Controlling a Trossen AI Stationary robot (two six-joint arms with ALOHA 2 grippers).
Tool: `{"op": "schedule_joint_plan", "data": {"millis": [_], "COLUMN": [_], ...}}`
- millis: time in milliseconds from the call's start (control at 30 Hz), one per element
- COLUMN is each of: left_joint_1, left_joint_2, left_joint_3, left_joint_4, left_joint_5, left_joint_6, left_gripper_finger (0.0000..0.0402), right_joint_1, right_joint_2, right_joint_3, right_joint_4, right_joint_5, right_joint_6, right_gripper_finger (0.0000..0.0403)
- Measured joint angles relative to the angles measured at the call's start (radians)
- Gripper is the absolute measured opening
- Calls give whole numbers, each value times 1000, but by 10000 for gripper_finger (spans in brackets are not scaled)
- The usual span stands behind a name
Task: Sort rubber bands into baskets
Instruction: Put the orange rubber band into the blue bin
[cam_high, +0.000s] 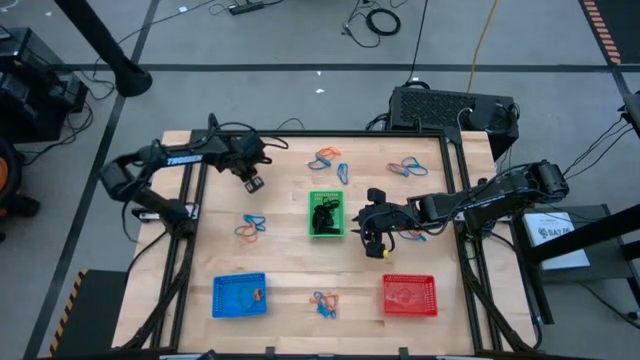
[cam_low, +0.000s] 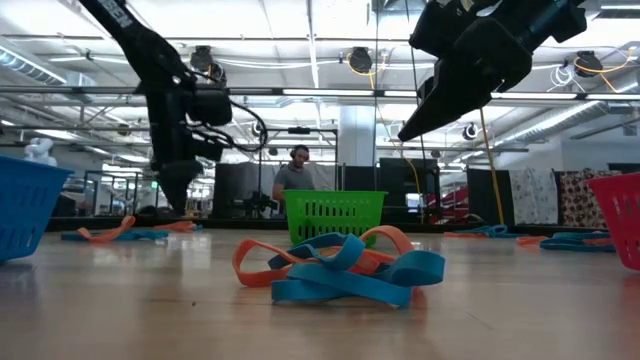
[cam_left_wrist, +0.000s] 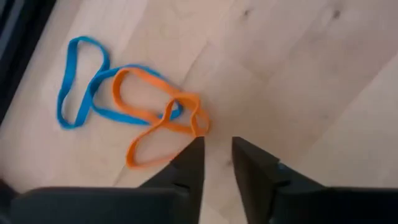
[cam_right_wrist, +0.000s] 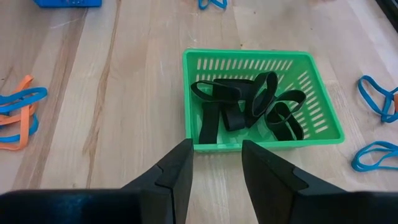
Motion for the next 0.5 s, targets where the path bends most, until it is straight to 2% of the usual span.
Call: {"op": "schedule_joint_plan", "data": {"millis": [200,500], "left_joint_1": [14,59], "left_joint_2": [93,131], "left_joint_3": [0,3], "left_joint_4": [24,31], "left_joint_5": [-119,-96], "left_joint_6": [22,29], "left_gripper_finger": [150,159], "right_joint_1": [0,0], "right_joint_2": [25,91], "right_joint_3": [0,0], "right_joint_4": [-7,-4], "right_joint_5": [0,0], "right_joint_6": [2,-49], "right_gripper_finger": [130,130]}}
